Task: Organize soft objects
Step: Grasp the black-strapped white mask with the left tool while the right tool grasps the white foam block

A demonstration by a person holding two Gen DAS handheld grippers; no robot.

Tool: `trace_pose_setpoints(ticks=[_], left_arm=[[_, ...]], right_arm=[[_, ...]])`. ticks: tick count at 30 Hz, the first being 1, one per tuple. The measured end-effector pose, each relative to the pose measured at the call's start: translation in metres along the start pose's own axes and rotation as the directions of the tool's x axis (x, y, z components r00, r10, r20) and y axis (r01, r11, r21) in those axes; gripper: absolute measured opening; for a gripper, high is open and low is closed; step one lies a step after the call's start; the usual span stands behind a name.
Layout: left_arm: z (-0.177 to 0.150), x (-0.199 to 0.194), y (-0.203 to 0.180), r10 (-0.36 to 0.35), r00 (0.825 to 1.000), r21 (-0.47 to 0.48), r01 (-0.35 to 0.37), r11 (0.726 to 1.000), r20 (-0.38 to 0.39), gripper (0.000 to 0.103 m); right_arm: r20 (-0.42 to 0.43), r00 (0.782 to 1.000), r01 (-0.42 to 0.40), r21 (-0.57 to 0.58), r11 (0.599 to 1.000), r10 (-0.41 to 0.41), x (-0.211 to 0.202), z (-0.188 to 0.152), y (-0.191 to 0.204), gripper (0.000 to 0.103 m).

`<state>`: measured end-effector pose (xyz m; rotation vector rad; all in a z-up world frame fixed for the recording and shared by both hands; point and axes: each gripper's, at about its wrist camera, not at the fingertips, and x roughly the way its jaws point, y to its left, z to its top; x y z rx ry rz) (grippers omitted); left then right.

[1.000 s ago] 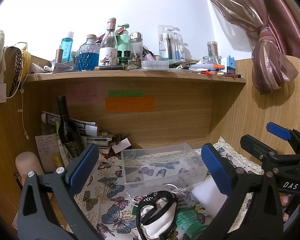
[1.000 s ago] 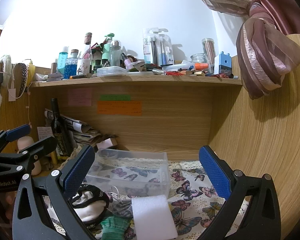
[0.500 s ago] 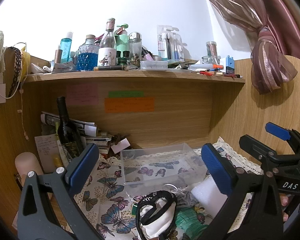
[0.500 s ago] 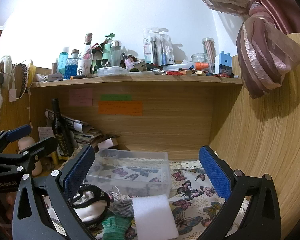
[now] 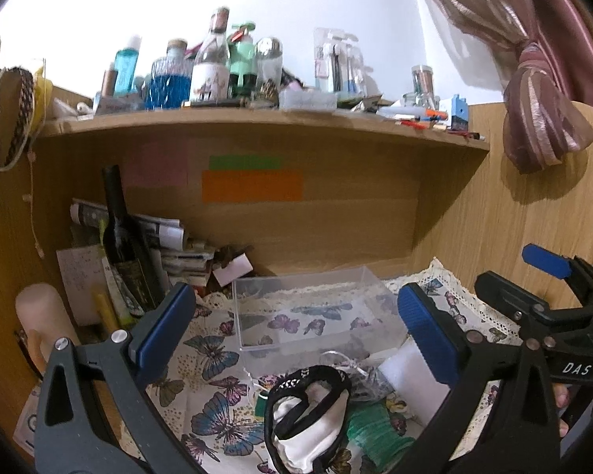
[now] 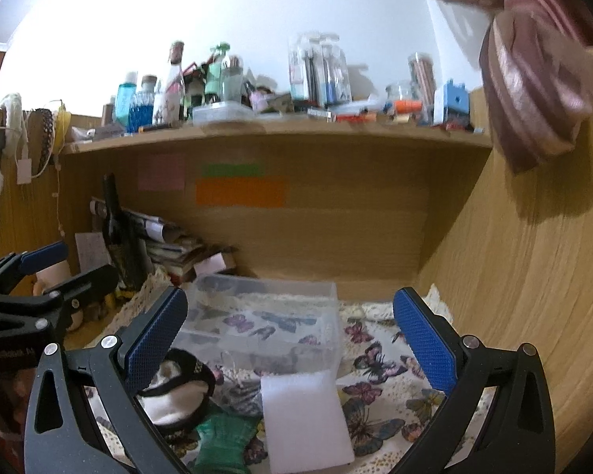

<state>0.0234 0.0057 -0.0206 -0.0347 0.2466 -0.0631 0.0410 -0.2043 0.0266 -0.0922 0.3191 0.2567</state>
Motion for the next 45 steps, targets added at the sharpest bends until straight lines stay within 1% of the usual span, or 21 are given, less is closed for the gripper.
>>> trace_pose_setpoints(ticks=[2,3,4,5,6,7,9,10,12,14,18,21,25,29,30,33,35,37,41,42,45], left_arm=[[-0.005,0.006,0.004,0.031,0.999,-0.005,-0.031,1.000,-0.013,0.103],[-0.009,0.010,0.007,0.045,0.999,-0.003,-0.046,0.999,-0.026,0.099],[-0.013,0.014,0.010,0.052,0.998,0.002,-0.052,0.999,-0.046,0.090],[-0.017,0.018,0.011,0.058,0.996,0.006,-0.058,0.998,-0.063,0.086],[-0.023,0.024,0.012,0.065,0.993,0.012,-0.065,0.998,-0.095,0.084],[-0.028,0.028,0.013,0.065,0.991,0.015,-0.064,0.998,-0.113,0.082],[-0.041,0.037,0.015,0.060,0.985,0.017,-0.058,0.998,-0.163,0.079],[-0.046,0.040,0.015,0.057,0.982,0.018,-0.054,0.998,-0.181,0.076],[-0.060,0.050,0.015,0.048,0.972,0.013,-0.046,0.999,-0.230,0.075],[-0.070,0.056,0.015,0.037,0.964,0.002,-0.038,0.999,-0.265,0.074],[-0.088,0.069,0.017,-0.016,0.939,-0.036,0.004,0.999,-0.342,0.074],[-0.096,0.073,0.008,-0.064,0.931,-0.031,0.056,0.998,-0.359,0.075],[-0.103,0.082,-0.002,-0.061,0.919,-0.007,0.064,0.998,-0.389,0.087],[-0.111,0.097,-0.006,-0.062,0.898,-0.016,0.061,0.998,-0.435,0.087],[-0.112,0.099,-0.006,-0.064,0.897,-0.020,0.061,0.998,-0.438,0.084],[-0.113,0.101,-0.004,-0.070,0.895,-0.034,0.061,0.998,-0.441,0.065],[-0.113,0.100,-0.002,-0.067,0.897,-0.041,0.054,0.998,-0.437,0.058],[-0.112,0.097,0.001,-0.073,0.898,-0.053,0.055,0.997,-0.435,0.048],[-0.109,0.088,0.007,-0.091,0.900,-0.077,0.064,0.995,-0.427,0.039],[-0.107,0.085,0.009,-0.096,0.902,-0.084,0.067,0.994,-0.421,0.035],[-0.099,0.073,0.012,-0.106,0.911,-0.091,0.076,0.993,-0.398,0.030]], right_arm=[[-0.031,1.000,0.000,0.011,1.000,0.000,0.008,-0.007,-0.006,0.103],[-0.046,0.999,0.001,0.015,1.000,-0.001,0.012,-0.010,-0.008,0.103],[-0.065,0.998,0.002,0.019,1.000,-0.001,0.016,-0.014,-0.011,0.101],[-0.081,0.997,0.007,0.021,1.000,-0.005,0.019,-0.019,-0.014,0.099],[-0.104,0.995,0.013,0.025,1.000,-0.011,0.024,-0.023,-0.017,0.094],[-0.131,0.991,0.017,0.030,0.999,-0.013,0.029,-0.028,-0.021,0.089],[-0.190,0.982,0.007,0.048,0.999,0.002,0.040,-0.039,-0.029,0.085],[-0.216,0.976,0.003,0.057,0.998,0.009,0.045,-0.045,-0.031,0.085],[-0.259,0.966,-0.002,0.069,0.998,0.020,0.054,-0.056,-0.035,0.085],[-0.302,0.952,-0.017,0.078,0.997,0.040,0.061,-0.068,-0.037,0.085],[-0.364,0.927,-0.060,0.084,0.995,0.087,0.069,-0.082,-0.033,0.085],[-0.388,0.915,-0.086,0.078,0.993,0.110,0.074,-0.089,-0.026,0.086],[-0.431,0.894,-0.100,0.078,0.992,0.124,0.087,-0.100,-0.020,0.088],[-0.454,0.883,-0.103,0.064,0.993,0.121,0.093,-0.108,-0.018,0.088],[-0.455,0.882,-0.104,0.059,0.993,0.119,0.093,-0.109,-0.017,0.088],[-0.451,0.886,-0.103,0.035,0.994,0.107,0.092,-0.112,-0.016,0.088],[-0.447,0.890,-0.092,0.022,0.995,0.092,0.091,-0.113,-0.015,0.084],[-0.443,0.893,-0.083,0.015,0.996,0.081,0.091,-0.113,-0.016,0.080],[-0.425,0.901,-0.088,0.017,0.996,0.087,0.085,-0.110,-0.019,0.069],[-0.418,0.904,-0.087,0.016,0.996,0.086,0.083,-0.108,-0.019,0.065],[-0.400,0.913,-0.084,0.014,0.996,0.083,0.076,-0.102,-0.018,0.054]])
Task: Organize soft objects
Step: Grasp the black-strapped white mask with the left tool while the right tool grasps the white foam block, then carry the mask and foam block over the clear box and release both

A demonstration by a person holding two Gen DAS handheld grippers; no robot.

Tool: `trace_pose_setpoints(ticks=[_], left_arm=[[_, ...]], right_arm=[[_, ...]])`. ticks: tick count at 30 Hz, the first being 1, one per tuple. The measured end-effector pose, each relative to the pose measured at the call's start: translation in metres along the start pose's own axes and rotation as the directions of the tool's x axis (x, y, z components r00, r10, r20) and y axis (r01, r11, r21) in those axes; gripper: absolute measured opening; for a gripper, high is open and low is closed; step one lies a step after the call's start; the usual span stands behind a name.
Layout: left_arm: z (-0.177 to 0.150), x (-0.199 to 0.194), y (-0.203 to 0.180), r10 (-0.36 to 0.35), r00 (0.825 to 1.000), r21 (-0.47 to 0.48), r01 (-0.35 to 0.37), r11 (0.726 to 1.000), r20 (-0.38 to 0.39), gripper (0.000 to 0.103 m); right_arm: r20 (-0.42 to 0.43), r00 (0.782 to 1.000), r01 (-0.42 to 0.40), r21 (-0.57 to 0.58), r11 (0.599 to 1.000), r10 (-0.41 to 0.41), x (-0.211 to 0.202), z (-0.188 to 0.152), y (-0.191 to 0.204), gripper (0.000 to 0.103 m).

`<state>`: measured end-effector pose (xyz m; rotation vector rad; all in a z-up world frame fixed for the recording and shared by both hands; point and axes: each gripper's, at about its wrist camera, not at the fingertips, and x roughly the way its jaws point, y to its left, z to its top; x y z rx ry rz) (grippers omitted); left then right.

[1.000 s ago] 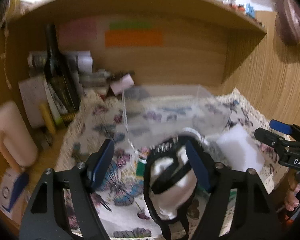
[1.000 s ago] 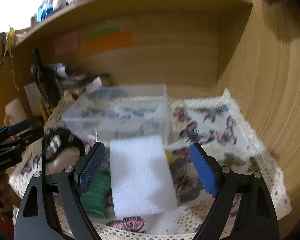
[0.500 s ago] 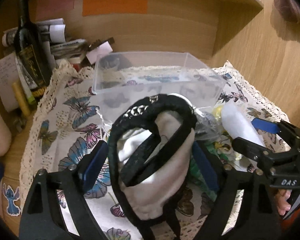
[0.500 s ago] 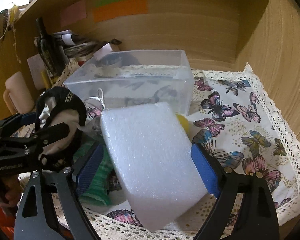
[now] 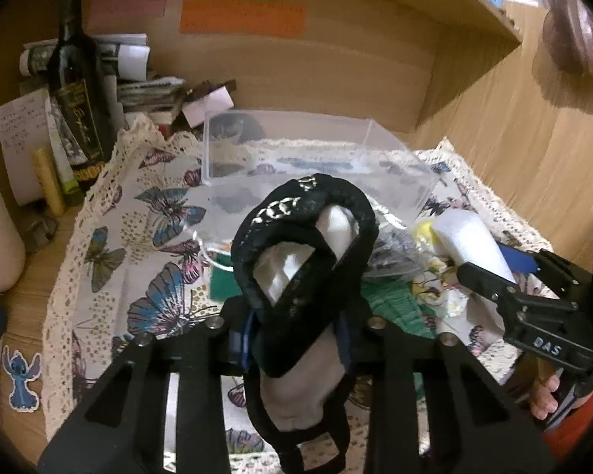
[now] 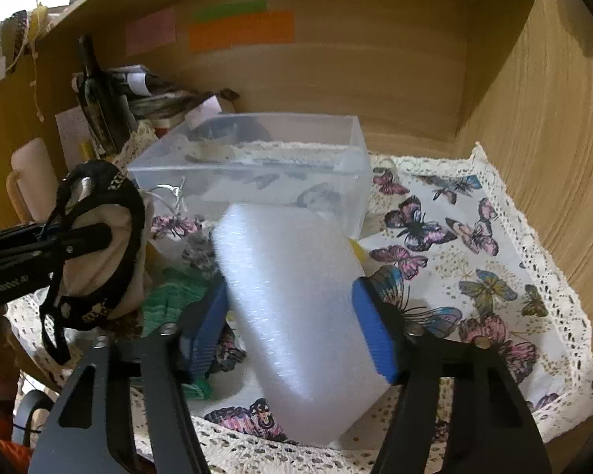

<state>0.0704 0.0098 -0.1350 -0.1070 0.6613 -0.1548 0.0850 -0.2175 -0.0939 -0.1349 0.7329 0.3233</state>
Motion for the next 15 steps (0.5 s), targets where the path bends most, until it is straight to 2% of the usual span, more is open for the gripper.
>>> trace_pose_setpoints(ticks=[2,7,15], left_arm=[[0.003,-0.009,0.001,0.003,1.000,0.001,-0.003,1.000,0.023,0.027],[0.016,-0.036,0.003,0.014,0.995,0.006,-0.015,1.000,0.104,0.026],[0.044,-0.054,0.008,0.015,0.983,-0.010,-0.013,1.000,0.184,0.026]], right_arm=[[0.015,1.000,0.005,0.000,1.000,-0.005,-0.005,0.002,0.000,0.047],[0.051,0.999,0.009,0.006,1.000,-0.009,-0.018,0.009,-0.002,0.040],[0.155,0.988,0.013,0.003,1.000,-0.013,-0.044,0.031,-0.001,0.039]])
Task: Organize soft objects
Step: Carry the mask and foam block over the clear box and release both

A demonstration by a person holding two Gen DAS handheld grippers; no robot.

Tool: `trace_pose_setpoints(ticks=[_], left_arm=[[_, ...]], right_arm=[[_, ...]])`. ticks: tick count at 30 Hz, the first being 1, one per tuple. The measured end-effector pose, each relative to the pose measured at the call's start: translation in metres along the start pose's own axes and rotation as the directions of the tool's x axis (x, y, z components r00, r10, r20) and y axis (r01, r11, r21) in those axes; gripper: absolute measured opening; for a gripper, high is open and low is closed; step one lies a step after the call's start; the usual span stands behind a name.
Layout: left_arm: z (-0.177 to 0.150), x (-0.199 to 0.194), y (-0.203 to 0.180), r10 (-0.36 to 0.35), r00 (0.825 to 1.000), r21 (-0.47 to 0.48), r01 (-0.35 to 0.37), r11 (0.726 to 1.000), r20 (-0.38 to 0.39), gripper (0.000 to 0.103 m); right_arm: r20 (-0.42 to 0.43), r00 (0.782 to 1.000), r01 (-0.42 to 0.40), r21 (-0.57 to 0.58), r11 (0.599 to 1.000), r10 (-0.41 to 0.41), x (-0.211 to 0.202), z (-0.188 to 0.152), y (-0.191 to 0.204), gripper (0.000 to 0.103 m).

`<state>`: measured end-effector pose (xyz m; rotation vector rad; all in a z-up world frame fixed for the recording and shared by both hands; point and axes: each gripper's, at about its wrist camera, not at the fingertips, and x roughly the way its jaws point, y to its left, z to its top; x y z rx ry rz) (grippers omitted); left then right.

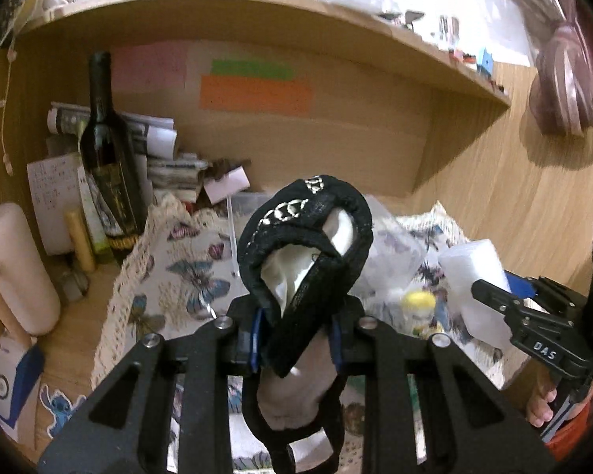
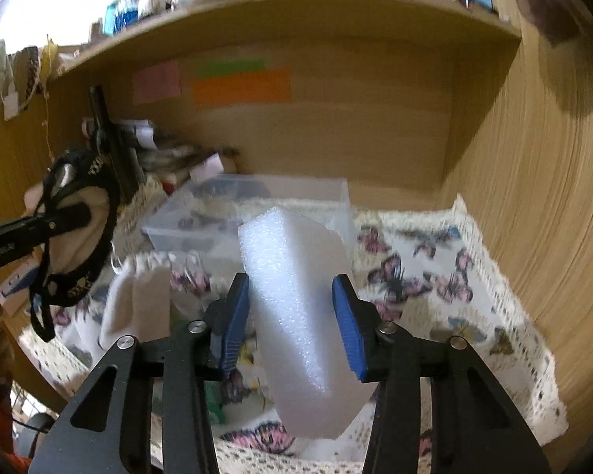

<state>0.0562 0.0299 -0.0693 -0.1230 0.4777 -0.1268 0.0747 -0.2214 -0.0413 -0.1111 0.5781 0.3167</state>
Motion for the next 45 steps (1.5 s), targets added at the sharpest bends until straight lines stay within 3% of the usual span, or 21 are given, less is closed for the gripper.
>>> trace_pose_setpoints(ticks=[8,13,23,29,31,37,39,42,45], left_arm=[[0.034,0.013,-0.004,0.006,0.999,0.021,-0.007,1.000,0.054,0.026],[0.059,0.042,-0.005,-0.022,1.000,0.040,0.021,0.999,0.013,0.026],[0.093,0.117,0.009,0.013,0.997,0.023,-0.011,1.000,-0.079,0.026],[0.084,0.168,0.020,0.067,0.983,0.000,-0.069,0.998,-0.173,0.026],[0.079,0.181,0.021,0.067,0.977,-0.001,-0.069,0.998,-0.201,0.026],[0.069,0.206,0.009,0.109,0.957,0.089,-0.088,0.992,-0.268,0.028],[0.066,0.211,0.005,0.108,0.949,0.110,-0.078,0.991,-0.297,0.033],[0.063,0.212,0.000,0.088,0.942,0.111,-0.055,0.992,-0.323,0.044],[0.068,0.207,0.002,0.084,0.946,0.106,-0.054,0.993,-0.314,0.050]], right_arm=[[0.102,0.995,0.017,-0.054,0.998,-0.011,0.008,0.047,0.009,0.039],[0.102,0.995,0.033,-0.086,0.996,-0.024,0.033,0.072,0.015,0.039],[-0.018,0.998,0.052,-0.131,0.990,-0.055,0.116,0.096,0.017,0.039],[-0.094,0.993,0.057,-0.137,0.989,-0.070,0.160,0.089,0.018,0.039],[-0.122,0.991,0.041,-0.151,0.988,-0.059,0.170,0.086,0.023,0.033],[-0.183,0.982,0.007,-0.176,0.984,-0.040,0.191,0.075,0.034,0.034],[-0.198,0.980,-0.013,-0.173,0.985,-0.021,0.194,0.076,0.035,0.040],[-0.208,0.978,-0.052,-0.155,0.987,0.019,0.194,0.076,0.034,0.063],[-0.204,0.979,-0.059,-0.165,0.984,0.024,0.184,0.077,0.040,0.064]])
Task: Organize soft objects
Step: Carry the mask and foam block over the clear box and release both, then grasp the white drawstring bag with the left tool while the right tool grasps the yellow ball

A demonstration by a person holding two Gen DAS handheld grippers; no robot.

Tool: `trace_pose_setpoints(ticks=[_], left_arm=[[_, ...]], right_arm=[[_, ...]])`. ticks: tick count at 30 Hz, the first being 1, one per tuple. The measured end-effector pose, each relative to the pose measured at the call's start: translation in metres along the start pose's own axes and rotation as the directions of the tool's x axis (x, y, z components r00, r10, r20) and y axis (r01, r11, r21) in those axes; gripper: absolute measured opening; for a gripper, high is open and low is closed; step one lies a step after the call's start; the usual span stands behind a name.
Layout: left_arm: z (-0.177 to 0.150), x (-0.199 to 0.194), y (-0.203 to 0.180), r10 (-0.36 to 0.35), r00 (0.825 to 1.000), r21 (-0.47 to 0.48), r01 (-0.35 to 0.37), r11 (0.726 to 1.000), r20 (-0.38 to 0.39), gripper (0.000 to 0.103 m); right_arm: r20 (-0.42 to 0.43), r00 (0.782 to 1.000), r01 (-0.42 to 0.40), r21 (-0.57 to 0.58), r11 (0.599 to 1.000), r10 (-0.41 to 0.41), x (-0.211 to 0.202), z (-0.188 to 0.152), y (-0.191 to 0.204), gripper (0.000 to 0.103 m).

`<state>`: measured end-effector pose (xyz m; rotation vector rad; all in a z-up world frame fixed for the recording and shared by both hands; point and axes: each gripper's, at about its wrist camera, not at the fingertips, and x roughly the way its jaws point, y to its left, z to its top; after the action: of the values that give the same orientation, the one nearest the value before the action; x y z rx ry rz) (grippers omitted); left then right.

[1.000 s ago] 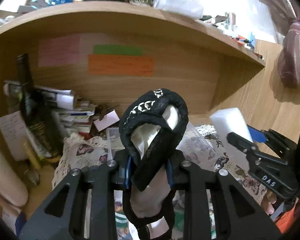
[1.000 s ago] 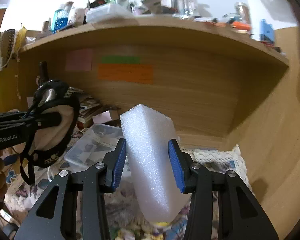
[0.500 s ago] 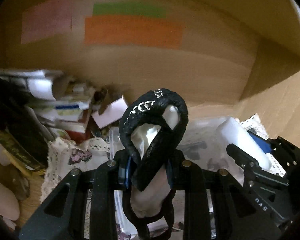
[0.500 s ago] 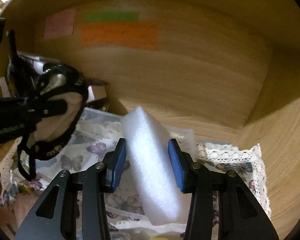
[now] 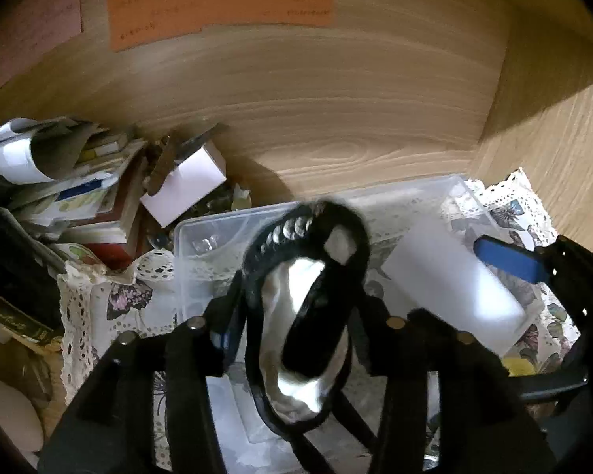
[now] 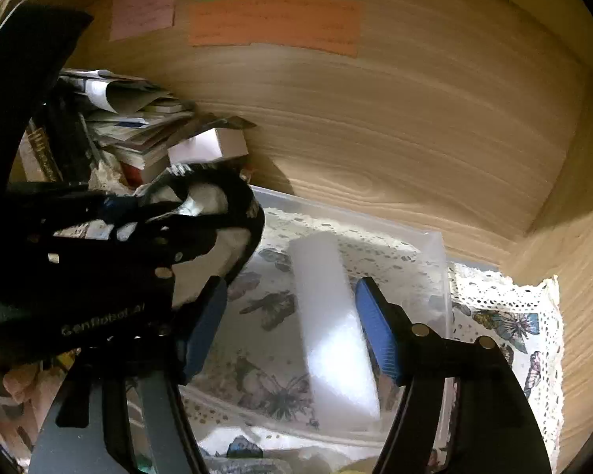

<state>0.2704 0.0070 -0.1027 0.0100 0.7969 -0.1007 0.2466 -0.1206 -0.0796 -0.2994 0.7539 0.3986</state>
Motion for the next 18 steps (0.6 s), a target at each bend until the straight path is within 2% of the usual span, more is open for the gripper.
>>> trace_pose_setpoints(ticks=[5,9,12,16,18], left_arm=[[0.005,-0.029,0.001,0.012,0.998,0.010,-0.013,1.000,0.066,0.060],[0.000,-0.070,-0.004,0.033,0.986,0.030,-0.038,0.999,0.162,0.073],[-0.013,-0.103,-0.008,0.035,0.972,0.049,-0.048,0.998,0.232,0.083],[-0.031,-0.132,-0.009,0.040,0.959,0.049,-0.056,0.997,0.281,0.096],[-0.042,-0.143,-0.007,0.048,0.955,0.041,-0.063,0.997,0.293,0.099]], right_arm=[[0.038,0.999,0.010,-0.005,1.000,-0.009,-0.021,-0.005,-0.005,0.069],[0.103,0.995,0.018,0.020,1.000,-0.020,-0.056,-0.008,-0.009,0.074],[0.157,0.987,0.039,0.024,0.999,-0.042,-0.084,-0.014,-0.009,0.082],[0.214,0.974,0.062,0.038,0.997,-0.068,-0.116,-0.026,-0.011,0.083],[0.229,0.971,0.065,0.048,0.997,-0.075,-0.126,-0.032,-0.014,0.083]])
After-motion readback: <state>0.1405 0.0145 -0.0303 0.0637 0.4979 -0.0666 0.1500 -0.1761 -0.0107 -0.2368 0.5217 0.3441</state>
